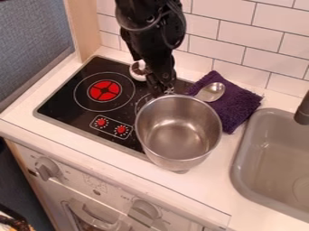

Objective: Moved the white object to the lower left side

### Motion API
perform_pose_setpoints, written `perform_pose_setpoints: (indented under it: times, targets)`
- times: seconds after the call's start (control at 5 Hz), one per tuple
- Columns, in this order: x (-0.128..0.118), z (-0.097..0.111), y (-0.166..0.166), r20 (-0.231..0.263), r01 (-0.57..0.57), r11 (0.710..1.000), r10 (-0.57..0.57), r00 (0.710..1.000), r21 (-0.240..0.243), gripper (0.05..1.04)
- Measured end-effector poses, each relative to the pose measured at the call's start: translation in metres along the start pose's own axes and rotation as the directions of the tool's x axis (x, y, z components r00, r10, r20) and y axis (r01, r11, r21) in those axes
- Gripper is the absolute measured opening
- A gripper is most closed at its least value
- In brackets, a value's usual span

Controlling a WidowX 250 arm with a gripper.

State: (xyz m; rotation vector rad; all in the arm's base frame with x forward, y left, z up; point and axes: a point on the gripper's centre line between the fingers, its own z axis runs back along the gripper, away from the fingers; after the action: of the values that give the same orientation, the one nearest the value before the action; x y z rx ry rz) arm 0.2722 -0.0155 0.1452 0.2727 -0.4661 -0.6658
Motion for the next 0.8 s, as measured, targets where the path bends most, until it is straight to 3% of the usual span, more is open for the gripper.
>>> perform_pose_setpoints:
  times: [0.2, 0.4, 0.6, 0.8]
  targets:
    - [-0.002, -0.004, -0.003, -0.011, -0.002, 1.0, 0.002, 1.0, -0.016, 1.001]
    - [0.006, -0.017, -0.007, -0.024, 0.003, 0.996, -0.006, 1.0, -0.088, 1.001]
    - [0.009, -0.027, 0.0, -0.038, -0.037, 0.992, 0.033, 0.999, -0.117, 1.001]
    - [0.01, -0.039, 0.015, -0.044, -0.08, 0.99, 0.076, 0.996, -0.115, 1.001]
